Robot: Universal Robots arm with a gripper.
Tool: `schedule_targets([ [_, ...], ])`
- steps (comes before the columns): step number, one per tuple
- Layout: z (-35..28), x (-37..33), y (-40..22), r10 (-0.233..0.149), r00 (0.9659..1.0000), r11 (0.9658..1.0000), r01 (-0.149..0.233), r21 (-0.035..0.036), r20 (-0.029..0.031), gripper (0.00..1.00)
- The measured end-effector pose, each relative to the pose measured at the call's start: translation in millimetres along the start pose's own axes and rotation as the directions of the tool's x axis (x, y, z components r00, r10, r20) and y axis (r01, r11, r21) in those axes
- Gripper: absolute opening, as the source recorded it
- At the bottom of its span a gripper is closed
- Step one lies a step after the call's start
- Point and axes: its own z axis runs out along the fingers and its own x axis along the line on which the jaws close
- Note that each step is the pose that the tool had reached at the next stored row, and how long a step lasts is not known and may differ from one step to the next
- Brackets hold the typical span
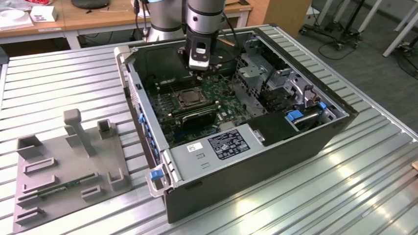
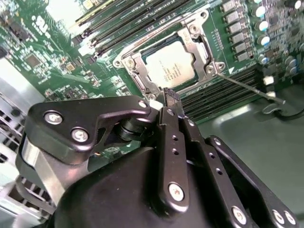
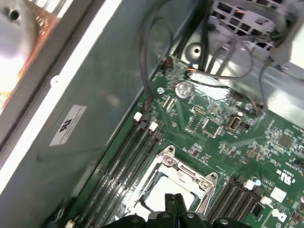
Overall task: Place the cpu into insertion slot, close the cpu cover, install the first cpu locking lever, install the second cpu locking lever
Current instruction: 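Close the cpu cover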
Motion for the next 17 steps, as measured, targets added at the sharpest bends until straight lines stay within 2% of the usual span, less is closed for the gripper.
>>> schedule_targets([
  [3,0.0,0.0,0.0,-0.055,0.9985,0.9985,0.055,0.0034,-0.0032,0.1],
  [7,0.0,0.0,0.0,-0.126,0.992,0.992,0.126,0.0076,-0.0076,0.1],
  [9,0.0,0.0,0.0,-0.162,0.9868,0.9868,0.162,0.0096,-0.01,0.1],
  [13,0.0,0.0,0.0,-0.233,0.9723,0.9723,0.233,0.0133,-0.0149,0.1],
  [14,0.0,0.0,0.0,-0.244,0.9697,0.9697,0.244,0.0138,-0.0157,0.1],
  [17,0.0,0.0,0.0,-0.246,0.9693,0.9692,0.246,0.014,-0.0158,0.1],
])
